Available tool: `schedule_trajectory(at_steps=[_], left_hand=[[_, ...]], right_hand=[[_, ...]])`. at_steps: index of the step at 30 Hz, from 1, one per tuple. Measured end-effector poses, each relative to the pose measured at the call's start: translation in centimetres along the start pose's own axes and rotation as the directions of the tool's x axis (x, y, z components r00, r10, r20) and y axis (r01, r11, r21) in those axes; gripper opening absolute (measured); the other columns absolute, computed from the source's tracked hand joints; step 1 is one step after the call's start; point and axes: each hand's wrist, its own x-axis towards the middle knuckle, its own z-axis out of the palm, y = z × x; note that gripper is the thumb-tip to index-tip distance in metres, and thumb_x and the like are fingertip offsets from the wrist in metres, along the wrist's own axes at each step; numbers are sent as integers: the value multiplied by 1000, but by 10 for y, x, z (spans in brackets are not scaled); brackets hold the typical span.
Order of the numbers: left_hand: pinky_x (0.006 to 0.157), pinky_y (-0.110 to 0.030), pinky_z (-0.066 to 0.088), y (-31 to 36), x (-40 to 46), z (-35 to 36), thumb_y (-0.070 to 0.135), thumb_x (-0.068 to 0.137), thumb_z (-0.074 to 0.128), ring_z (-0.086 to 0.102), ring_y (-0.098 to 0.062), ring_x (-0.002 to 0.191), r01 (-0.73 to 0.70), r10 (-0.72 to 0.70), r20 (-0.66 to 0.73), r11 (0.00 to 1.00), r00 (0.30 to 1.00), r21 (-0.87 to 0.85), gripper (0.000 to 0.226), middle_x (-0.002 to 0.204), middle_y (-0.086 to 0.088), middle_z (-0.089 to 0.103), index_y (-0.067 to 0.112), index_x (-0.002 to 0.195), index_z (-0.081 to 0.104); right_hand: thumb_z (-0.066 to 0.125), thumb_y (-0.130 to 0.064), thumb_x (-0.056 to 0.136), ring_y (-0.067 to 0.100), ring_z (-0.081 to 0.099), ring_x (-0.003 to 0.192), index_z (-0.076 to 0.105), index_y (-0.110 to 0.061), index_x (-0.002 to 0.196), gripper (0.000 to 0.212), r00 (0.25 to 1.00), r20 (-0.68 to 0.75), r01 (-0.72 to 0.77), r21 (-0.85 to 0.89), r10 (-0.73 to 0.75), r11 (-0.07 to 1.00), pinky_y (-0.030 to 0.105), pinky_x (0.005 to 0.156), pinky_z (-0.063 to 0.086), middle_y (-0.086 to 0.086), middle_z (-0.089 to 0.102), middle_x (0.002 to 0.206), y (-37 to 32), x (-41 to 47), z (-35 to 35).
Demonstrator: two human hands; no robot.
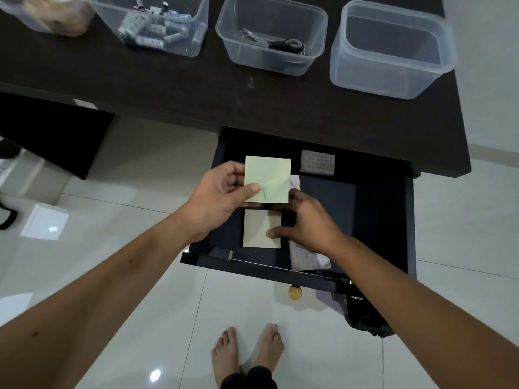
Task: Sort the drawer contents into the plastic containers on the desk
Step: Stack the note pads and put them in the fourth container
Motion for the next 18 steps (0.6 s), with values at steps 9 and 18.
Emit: schedule_trajectory(at_steps=[9,18], left_hand=[[90,-39,63,-5,3,-1,1,98,68,72,-28,115,-50,51,12,995,999,-81,64,118,-19,71,30,149,44],[88,-40,64,-6,4,2,-2,97,68,74,-23,104,-80,81,23,997,996,-21,58,100,-6,72,28,144,52]], right_hand=[[88,-28,83,1,66,87,65,-34,97,28,998,55,-44,176,35,983,24,79,54,-14,70,98,2,-13,-12],[72,-2,95,19,76,86,69,-11,106,15,970,-115,-88,653,212,752,34,66,64,9,76,100,16,-44,-61]])
